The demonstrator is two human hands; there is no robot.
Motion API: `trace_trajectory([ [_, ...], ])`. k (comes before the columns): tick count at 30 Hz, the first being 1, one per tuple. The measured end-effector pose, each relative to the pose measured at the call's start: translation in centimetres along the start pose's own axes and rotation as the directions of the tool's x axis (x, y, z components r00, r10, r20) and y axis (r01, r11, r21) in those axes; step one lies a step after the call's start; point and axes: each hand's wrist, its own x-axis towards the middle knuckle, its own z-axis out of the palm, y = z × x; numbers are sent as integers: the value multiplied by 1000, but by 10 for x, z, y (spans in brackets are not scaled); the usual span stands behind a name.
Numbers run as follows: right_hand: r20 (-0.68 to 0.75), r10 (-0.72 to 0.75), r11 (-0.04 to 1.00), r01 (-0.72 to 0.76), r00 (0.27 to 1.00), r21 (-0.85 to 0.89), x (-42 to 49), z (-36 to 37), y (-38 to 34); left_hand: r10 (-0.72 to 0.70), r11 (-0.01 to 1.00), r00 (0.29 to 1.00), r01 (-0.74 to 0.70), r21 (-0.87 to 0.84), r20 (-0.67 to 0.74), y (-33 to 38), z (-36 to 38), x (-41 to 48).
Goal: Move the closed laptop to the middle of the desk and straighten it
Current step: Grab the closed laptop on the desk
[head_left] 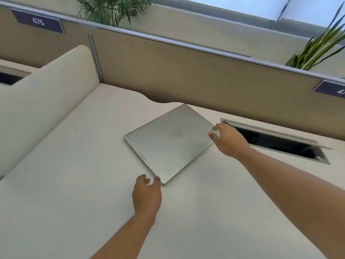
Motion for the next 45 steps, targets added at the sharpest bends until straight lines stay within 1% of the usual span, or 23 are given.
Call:
trace_trajectory([
  [2, 43, 75, 997, -76, 996, 32, 26, 2, 0, -12, 999, 1000, 12, -31, -20, 1, 4, 13],
  [5, 91, 125, 992, -127, 988, 18, 68, 8, 4, -32, 997, 999, 31, -72, -20, 0, 11, 28],
  [8, 136, 181, 980, -190, 974, 58, 104, 20, 11, -64, 991, 998, 62, -116, -16, 3, 20, 39],
  [10, 169, 219, 972, -230, 961, 49, 126, 32, 17, -88, 984, 996, 86, -155, -7, 5, 25, 43],
  [13, 182, 265, 962, -272, 947, 15, 152, 53, 29, -106, 979, 994, 102, -177, -14, 8, 35, 46],
  [15, 175, 323, 944, -331, 930, 19, 164, 66, 36, -98, 974, 995, 91, -206, -27, 10, 41, 46],
  [17, 170, 342, 937, -349, 924, 12, 175, 80, 40, -120, 970, 991, 103, -219, -64, 12, 47, 47],
  [20, 129, 326, 945, -327, 937, -12, 183, 98, 41, -224, 947, 971, 197, -254, -83, 17, 49, 54],
  [24, 62, 338, 941, -338, 939, -18, 186, 109, 46, -388, 890, 921, 365, -275, -35, 24, 41, 79],
  [28, 75, 393, 915, -398, 916, 65, 193, 111, 47, -459, 858, 888, 442, -262, -6, 31, 35, 96],
  [30, 81, 440, 884, -448, 894, 135, 195, 109, 46, -459, 857, 889, 445, -261, 9, 28, 30, 102],
  [31, 71, 451, 878, -457, 890, 140, 195, 108, 46, -455, 858, 891, 440, -264, 6, 26, 28, 105],
  [34, 21, 454, 888, -455, 891, 71, 186, 106, 48, -404, 878, 914, 399, -265, 40, 20, 16, 111],
  [37, 32, 482, 870, -482, 876, 101, 169, 98, 52, -335, 906, 934, 355, -231, 123, 16, 2, 107],
  [41, -11, 510, 853, -503, 860, 142, 127, 78, 62, -307, 929, 925, 343, -141, 225, 13, -19, 78],
  [45, -25, 542, 829, -530, 840, 177, 75, 46, 72, -291, 938, 917, 330, -109, 274, 11, -34, 34],
])
